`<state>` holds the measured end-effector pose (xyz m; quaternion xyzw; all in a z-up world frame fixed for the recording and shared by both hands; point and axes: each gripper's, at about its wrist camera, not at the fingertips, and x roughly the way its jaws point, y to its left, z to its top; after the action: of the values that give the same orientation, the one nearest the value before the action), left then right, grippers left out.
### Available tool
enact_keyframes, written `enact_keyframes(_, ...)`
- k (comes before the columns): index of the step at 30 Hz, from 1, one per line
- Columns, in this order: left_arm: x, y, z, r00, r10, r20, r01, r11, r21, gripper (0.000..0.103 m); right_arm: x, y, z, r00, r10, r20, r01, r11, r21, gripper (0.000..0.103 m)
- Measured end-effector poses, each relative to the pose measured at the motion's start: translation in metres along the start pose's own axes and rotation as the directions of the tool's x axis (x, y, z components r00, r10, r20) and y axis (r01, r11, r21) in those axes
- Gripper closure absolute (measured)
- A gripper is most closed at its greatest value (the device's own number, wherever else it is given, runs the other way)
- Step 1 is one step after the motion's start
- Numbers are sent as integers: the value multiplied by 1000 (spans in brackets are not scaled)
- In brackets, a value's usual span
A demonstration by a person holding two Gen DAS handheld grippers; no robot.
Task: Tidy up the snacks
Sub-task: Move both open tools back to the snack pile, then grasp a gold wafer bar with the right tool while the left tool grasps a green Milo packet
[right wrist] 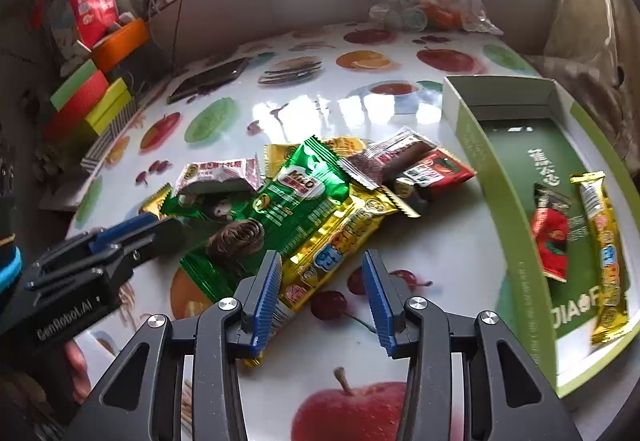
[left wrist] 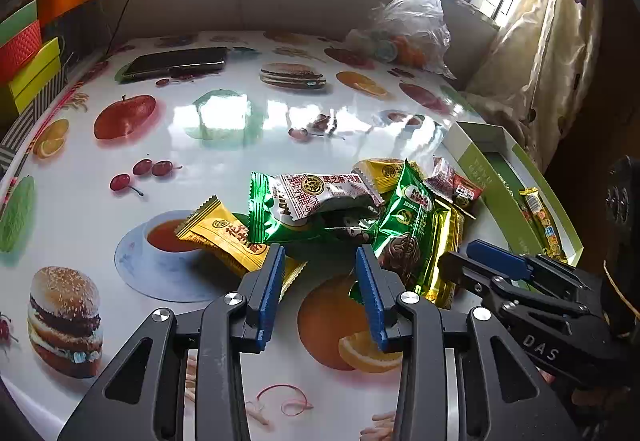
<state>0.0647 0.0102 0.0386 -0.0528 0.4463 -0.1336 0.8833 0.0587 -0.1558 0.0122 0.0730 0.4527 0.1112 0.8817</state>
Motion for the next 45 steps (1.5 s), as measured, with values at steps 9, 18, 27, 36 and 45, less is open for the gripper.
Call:
enact_keyframes(9,2,2,3,1000,-2,-4,2,1000,2,65,10,4,2,1000,-13,-12,13,1000,3,61)
enact_keyframes(18,6,-1,4,1000,-8,-12,9,1000,14,65,6,-10,-3,990,-136,-43,136,990,-23,61)
enact_keyframes(27,12,-20,9,999,-35,-32,38,996,78,65,3,-23,-7,989,-147,-33,147,989,4,76)
enact_keyframes(36,24,-43,13,996,-57,-74,67,986,150,65,-3,-32,-11,993,-115,-21,115,993,23,81)
enact_keyframes(45,42,-69,15,992,-27,-122,59,964,260,65,-12,-39,-20,997,-71,-16,72,995,66,81)
